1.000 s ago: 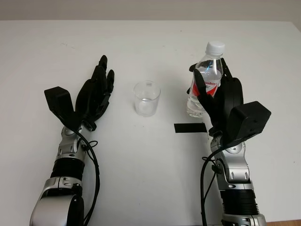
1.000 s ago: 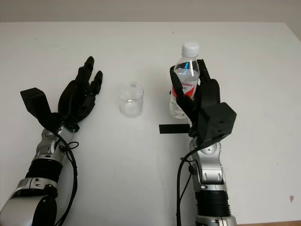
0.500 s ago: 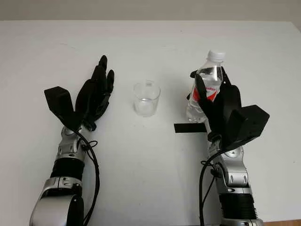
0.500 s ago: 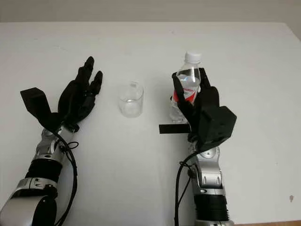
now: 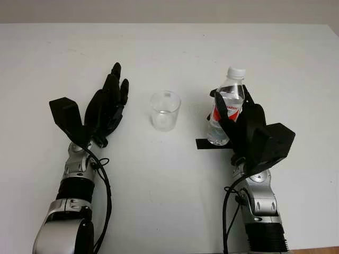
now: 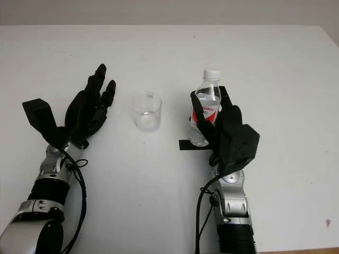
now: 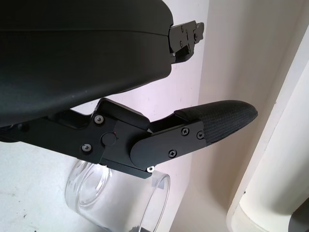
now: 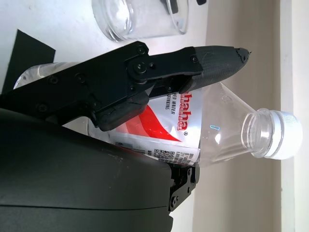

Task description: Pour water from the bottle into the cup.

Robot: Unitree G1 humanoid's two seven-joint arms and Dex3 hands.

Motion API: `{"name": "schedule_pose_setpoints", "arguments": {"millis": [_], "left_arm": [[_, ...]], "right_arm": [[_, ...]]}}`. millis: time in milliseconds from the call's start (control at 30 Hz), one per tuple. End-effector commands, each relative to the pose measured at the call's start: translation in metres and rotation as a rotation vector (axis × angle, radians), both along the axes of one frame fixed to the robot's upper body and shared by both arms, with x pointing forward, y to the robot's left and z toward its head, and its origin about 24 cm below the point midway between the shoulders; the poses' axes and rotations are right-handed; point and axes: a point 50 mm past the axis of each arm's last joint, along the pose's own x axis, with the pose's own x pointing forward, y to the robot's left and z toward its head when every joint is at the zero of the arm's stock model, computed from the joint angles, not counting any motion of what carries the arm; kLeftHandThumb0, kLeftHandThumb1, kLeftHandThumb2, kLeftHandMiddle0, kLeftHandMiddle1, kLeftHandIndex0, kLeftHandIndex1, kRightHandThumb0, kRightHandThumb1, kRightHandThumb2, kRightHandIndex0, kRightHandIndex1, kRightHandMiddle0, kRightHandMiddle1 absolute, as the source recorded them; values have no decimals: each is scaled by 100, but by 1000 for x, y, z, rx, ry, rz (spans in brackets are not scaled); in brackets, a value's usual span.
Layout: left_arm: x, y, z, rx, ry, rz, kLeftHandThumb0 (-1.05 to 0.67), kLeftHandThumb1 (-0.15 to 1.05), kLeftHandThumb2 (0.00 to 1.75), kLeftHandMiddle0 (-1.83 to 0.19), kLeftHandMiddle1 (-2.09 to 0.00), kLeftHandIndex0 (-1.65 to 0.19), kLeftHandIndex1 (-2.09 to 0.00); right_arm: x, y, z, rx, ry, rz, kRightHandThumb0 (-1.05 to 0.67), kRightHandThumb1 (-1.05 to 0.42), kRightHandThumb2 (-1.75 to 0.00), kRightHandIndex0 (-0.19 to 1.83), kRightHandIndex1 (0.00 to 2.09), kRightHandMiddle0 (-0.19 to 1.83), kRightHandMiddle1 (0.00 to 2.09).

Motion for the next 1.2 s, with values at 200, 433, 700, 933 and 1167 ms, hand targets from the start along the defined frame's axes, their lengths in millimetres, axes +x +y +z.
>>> {"name": "schedule_pose_setpoints", "arguments": {"millis": [200,433,700,933,1167], "left_arm": [[-4,4,-11,7,35,12,-84,105,75,19,0,19,0],[-4,4,-10,7,39,11,-84,105,75,19,0,19,0],[-3,5,-10,0,37,9,-83,105,76,19,0,19,0],[-3,5,-10,1,42,12,-84,105,75,19,0,19,0],[-2,5,-9,6,36,16,-84,105,76,19,0,19,0]], "right_arm": [[-1,-1,-3,9,-19,14,-42,-105,-38,129,209,103,209],[0,0,-6,8,-5,49,-45,-105,-37,122,209,95,209],[-1,-4,-8,-25,10,177,-68,-105,-11,9,184,13,180],[-9,-8,-5,-100,32,278,-71,-99,-5,-12,113,-1,120],[-17,-15,-2,-107,59,271,-71,-95,-5,-9,78,-3,99]]}}
